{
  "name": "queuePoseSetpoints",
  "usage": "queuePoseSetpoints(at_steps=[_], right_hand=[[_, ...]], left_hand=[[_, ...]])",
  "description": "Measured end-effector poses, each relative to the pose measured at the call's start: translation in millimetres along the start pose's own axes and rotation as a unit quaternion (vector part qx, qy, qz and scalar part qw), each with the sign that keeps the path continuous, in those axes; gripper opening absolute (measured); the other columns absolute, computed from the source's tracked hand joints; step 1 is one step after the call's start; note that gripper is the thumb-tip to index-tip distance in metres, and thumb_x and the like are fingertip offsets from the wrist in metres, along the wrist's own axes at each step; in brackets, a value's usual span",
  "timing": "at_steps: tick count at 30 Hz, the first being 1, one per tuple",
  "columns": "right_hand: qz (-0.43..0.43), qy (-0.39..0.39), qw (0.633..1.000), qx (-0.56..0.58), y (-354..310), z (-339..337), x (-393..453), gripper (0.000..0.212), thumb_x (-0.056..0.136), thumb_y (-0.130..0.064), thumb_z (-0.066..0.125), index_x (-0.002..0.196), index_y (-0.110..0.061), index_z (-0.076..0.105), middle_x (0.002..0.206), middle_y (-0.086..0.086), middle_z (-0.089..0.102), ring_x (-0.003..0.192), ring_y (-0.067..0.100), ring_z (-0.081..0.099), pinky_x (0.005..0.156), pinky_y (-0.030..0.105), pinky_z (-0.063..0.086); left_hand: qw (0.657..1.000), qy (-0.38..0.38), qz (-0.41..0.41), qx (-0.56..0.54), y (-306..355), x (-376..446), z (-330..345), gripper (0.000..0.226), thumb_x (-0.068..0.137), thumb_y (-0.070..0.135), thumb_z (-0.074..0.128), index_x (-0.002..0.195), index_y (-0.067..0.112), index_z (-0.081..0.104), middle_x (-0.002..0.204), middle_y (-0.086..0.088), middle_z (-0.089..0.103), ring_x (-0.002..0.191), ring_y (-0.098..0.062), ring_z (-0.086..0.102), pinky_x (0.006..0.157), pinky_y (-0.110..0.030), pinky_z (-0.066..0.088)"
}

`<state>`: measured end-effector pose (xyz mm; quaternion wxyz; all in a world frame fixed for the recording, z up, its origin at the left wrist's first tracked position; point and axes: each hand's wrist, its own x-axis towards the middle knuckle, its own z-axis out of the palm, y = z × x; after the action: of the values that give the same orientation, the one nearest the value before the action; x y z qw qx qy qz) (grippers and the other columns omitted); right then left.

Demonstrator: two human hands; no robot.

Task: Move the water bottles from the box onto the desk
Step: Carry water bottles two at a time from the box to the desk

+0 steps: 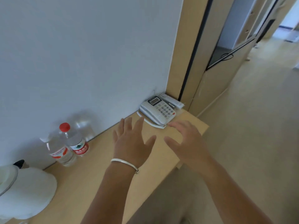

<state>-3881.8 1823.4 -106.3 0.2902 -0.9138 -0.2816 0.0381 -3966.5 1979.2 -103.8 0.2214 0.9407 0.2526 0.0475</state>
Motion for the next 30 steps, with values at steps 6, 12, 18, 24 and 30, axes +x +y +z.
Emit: queuePoseSetpoints(at_steps=[6, 12, 18, 24, 30], right_hand=[[0.074, 0.054, 0.996, 0.013, 67.6, -55.1, -29.6, 0.050, 0.089, -0.040, 0.063, 0.136, -0.026, 0.055, 0.141, -0.005, 0.047, 0.134, 0.011, 0.036, 0.115, 0.033, 0.026], [0.115, 0.081, 0.990, 0.024, 150.6, -120.7, -62.0, 0.060, 0.082, -0.051, 0.054, 0.136, -0.025, 0.055, 0.137, -0.008, 0.048, 0.132, 0.010, 0.039, 0.111, 0.030, 0.028], [0.155, 0.134, 0.979, 0.015, 246.6, -190.1, -95.2, 0.065, 0.078, -0.056, 0.049, 0.134, -0.023, 0.058, 0.137, -0.001, 0.053, 0.133, 0.017, 0.042, 0.115, 0.043, 0.031], [0.212, 0.194, 0.958, 0.020, 332.8, -252.4, -140.5, 0.063, 0.076, -0.052, 0.055, 0.130, -0.022, 0.061, 0.129, 0.000, 0.057, 0.123, 0.022, 0.050, 0.106, 0.031, 0.035], [0.269, 0.269, 0.924, 0.026, 392.6, -299.7, -190.7, 0.047, 0.086, -0.036, 0.070, 0.131, -0.024, 0.061, 0.135, -0.002, 0.054, 0.128, 0.018, 0.047, 0.110, 0.033, 0.036]], left_hand=[[0.996, -0.029, 0.081, 0.019, 88.4, -0.8, 31.1, 0.074, 0.091, 0.063, 0.045, 0.154, 0.037, 0.016, 0.164, -0.002, 0.011, 0.152, -0.024, -0.002, 0.121, -0.049, 0.009], [0.988, -0.057, 0.137, 0.032, 190.6, -8.3, 77.6, 0.074, 0.092, 0.061, 0.045, 0.154, 0.037, 0.014, 0.165, -0.002, 0.007, 0.152, -0.022, -0.004, 0.122, -0.049, 0.007], [0.976, -0.079, 0.198, 0.031, 310.1, -21.7, 128.7, 0.074, 0.091, 0.061, 0.045, 0.154, 0.038, 0.014, 0.164, -0.003, 0.008, 0.152, -0.022, -0.005, 0.122, -0.049, 0.005], [0.958, -0.115, 0.263, 0.015, 420.3, -43.6, 174.4, 0.075, 0.091, 0.059, 0.048, 0.155, 0.038, 0.014, 0.165, -0.001, 0.006, 0.152, -0.017, -0.006, 0.122, -0.047, 0.003], [0.927, -0.137, 0.348, 0.034, 513.8, -62.8, 219.9, 0.077, 0.090, 0.058, 0.052, 0.155, 0.036, 0.017, 0.164, -0.004, 0.012, 0.152, -0.021, 0.001, 0.121, -0.047, 0.008]])
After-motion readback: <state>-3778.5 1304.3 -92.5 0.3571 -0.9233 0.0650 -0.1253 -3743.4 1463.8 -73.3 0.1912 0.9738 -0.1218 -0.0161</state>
